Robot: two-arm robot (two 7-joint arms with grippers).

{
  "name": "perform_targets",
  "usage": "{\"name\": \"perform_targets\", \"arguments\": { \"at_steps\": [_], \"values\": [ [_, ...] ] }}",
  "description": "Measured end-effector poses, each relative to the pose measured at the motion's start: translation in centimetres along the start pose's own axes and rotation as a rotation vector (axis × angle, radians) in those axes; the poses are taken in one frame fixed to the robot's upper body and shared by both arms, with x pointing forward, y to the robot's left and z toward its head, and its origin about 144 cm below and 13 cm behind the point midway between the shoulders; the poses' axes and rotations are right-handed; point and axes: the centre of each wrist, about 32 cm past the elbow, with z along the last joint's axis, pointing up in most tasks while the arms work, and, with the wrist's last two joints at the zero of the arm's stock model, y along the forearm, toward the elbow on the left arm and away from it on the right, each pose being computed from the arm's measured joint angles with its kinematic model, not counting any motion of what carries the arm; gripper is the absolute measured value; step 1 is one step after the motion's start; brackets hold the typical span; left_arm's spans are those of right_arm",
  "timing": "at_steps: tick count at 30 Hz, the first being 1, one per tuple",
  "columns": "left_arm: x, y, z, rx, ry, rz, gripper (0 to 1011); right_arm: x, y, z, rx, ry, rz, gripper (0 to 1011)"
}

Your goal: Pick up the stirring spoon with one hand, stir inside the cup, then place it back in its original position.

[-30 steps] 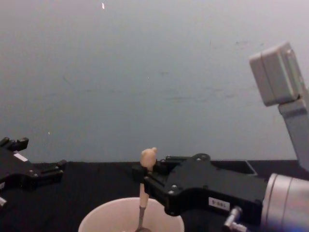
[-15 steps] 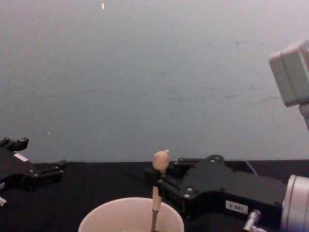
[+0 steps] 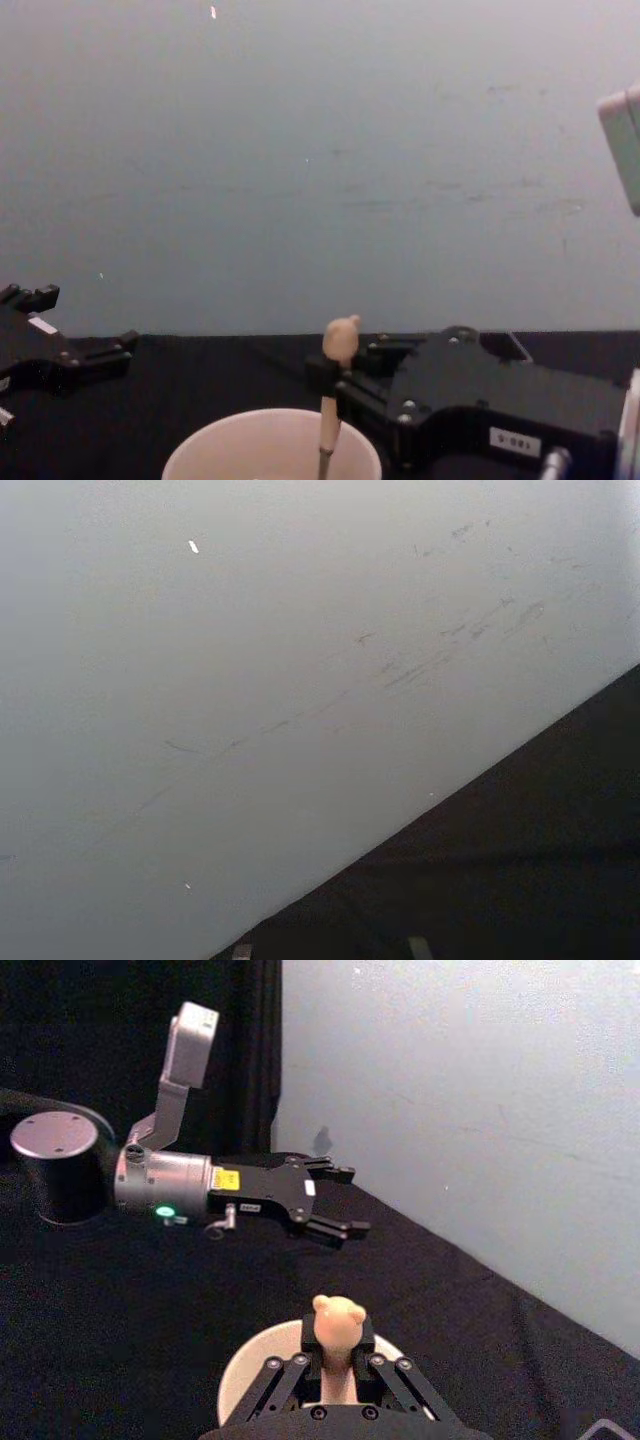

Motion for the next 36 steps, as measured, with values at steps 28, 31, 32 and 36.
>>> {"name": "perform_targets", "arguments": {
  "at_steps": [28, 31, 32, 36],
  "values": [
    [0.0, 0.0, 0.0, 0.000, 0.000, 0.000, 1001, -1.4, 2.2, -0.1, 0.005, 0.003, 0.081, 174],
    [0.0, 0.0, 0.0, 0.000, 0.000, 0.000, 1001, -1.3, 2.7, -0.3, 0.003, -0.006, 0.074, 174],
    [0.0, 0.0, 0.0, 0.000, 0.000, 0.000, 1001, -1.2, 2.8, -0.3, 0.003, -0.008, 0.072, 174],
    [0.0, 0.0, 0.0, 0.000, 0.000, 0.000, 1001, -0.9, 3.2, -0.4, 0.004, -0.014, 0.060, 174]
  ]
}}
